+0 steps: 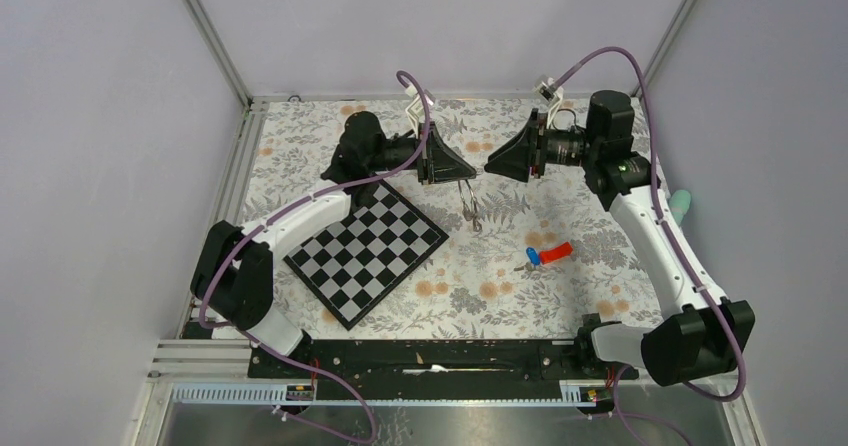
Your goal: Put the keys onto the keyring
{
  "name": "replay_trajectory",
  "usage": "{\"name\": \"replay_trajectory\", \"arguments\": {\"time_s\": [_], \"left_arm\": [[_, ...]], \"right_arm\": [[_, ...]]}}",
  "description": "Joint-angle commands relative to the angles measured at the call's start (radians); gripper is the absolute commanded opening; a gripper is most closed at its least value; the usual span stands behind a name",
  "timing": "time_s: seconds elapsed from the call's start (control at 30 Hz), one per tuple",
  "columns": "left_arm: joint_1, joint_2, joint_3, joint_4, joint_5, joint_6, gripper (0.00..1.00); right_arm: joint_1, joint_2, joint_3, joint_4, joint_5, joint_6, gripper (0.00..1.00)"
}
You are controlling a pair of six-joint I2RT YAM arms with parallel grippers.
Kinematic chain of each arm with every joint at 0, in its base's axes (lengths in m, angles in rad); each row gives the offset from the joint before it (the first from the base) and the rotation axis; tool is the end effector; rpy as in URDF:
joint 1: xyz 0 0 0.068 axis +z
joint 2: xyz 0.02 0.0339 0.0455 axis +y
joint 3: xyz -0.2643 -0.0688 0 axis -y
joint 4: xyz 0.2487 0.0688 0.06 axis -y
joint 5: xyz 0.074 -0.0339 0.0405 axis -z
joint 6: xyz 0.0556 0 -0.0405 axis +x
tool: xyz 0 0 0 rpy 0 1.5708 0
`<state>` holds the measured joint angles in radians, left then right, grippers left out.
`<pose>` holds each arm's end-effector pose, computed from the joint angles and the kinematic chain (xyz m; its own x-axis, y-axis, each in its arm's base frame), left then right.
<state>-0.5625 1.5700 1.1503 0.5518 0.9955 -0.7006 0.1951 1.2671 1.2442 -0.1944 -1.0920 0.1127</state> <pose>0.2921 -0.2393 0.3450 -0.5555 -0.0645 -0.8290 0.8315 -0.0325 -0.5546 0.2732 0.1043 0.3985 -0.3158 -0.0096 -0.9488 -0.9098 0.2869 0.3000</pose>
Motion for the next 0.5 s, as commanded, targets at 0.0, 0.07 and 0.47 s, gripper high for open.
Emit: {"name": "replay_trajectory", "arguments": {"time_s": [0.0,0.07,0.47], "left_arm": [[0.004,-0.031,-0.014,0.098,-0.016,-0.036,0.00],[0.004,-0.027,-0.020,0.119,-0.022,-0.054,0.00],[0.004,-0.025,-0.039,0.157,-0.046,-0.097,0.00]], "right_arm": [[-0.003,0.008,-0.052,0.182,-0.115,0.140,0.47],[-0.003,0.008,-0.067,0.184,-0.117,0.144,0.47],[-0.003,0.020,-0.140,0.337,-0.129,0.215,0.42]]}}
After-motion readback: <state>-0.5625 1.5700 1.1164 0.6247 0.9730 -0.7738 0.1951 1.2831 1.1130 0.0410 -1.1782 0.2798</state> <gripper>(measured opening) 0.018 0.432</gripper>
